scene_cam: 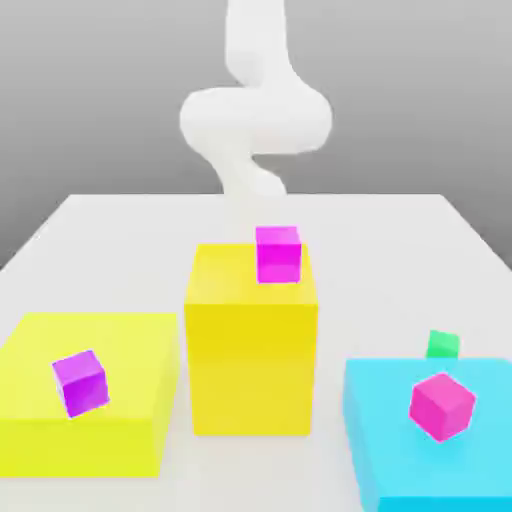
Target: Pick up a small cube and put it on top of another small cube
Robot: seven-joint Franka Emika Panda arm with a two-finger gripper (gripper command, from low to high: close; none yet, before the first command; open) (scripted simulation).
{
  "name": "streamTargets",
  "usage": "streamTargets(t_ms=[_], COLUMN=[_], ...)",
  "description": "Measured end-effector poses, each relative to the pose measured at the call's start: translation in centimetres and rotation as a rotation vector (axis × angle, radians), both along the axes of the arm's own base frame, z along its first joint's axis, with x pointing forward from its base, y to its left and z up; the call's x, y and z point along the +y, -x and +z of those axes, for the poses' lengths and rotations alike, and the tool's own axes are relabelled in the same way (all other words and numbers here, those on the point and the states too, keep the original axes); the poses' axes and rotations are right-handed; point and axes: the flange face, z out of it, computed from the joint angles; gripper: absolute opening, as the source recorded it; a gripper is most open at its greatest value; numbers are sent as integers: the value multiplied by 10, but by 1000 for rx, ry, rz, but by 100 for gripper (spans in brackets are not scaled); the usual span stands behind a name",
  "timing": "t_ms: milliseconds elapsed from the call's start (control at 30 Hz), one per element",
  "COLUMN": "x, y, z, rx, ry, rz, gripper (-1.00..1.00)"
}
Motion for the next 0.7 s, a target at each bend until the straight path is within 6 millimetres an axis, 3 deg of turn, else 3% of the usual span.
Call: streamTargets(t_ms=[167,333,500,700], x=[64,121,171,220], y=[-36,-45,-29,20], z=[-89,-180,-270,-368], rx=[122,237,350,489], ry=[-27,-50,-71,-95], rz=[-58,-110,-158,-212], gripper=[0,0,0,0])
